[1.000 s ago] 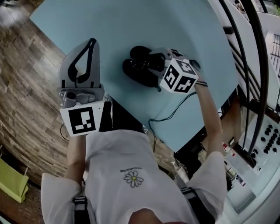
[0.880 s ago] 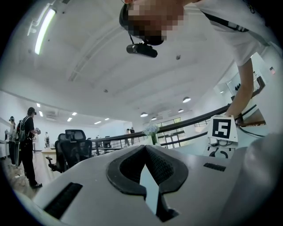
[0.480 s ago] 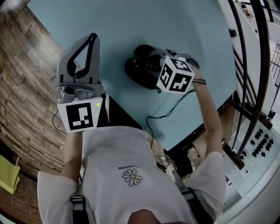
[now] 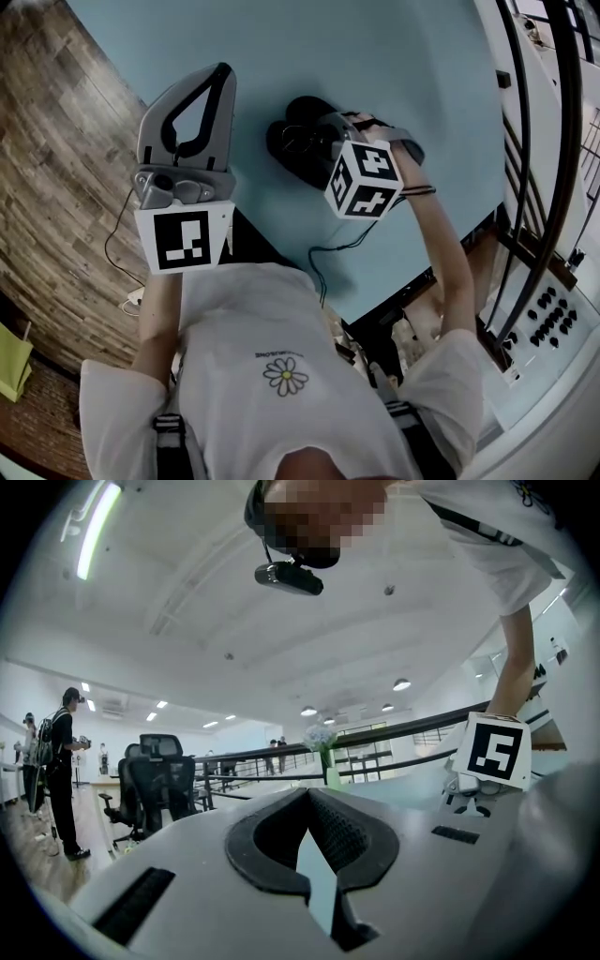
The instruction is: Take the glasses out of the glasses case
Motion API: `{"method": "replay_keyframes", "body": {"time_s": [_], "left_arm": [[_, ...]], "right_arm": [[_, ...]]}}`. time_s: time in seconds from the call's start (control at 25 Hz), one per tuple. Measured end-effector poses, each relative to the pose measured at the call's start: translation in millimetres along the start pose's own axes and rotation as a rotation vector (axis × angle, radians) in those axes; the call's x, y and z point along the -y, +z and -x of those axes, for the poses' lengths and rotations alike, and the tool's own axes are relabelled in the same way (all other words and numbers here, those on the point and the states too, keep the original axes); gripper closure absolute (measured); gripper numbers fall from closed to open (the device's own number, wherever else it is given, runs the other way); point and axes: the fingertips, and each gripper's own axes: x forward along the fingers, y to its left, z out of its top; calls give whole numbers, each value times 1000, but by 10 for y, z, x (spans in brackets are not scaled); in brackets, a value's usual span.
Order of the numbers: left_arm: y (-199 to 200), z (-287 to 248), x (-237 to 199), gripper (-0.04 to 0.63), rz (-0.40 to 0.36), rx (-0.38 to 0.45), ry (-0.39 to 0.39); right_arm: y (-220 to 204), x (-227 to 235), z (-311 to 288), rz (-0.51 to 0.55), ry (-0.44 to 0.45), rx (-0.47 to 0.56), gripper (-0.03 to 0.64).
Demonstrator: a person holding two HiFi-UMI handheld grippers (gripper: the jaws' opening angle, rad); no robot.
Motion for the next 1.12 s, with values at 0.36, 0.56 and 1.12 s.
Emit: {"method": "replay_keyframes", "body": {"time_s": [0.36,0.56,1.12], "left_arm": [[98,151,77,578,-21,17,10],[302,249,166,578,-35,40,17],[773,423,-117,578,-74,127,69]], "right_arm": [[84,-8,39,5,-138,37,516],[84,-16,214,-18,-200,64,525],[223,330,858,-142,-454,146,525]]}}
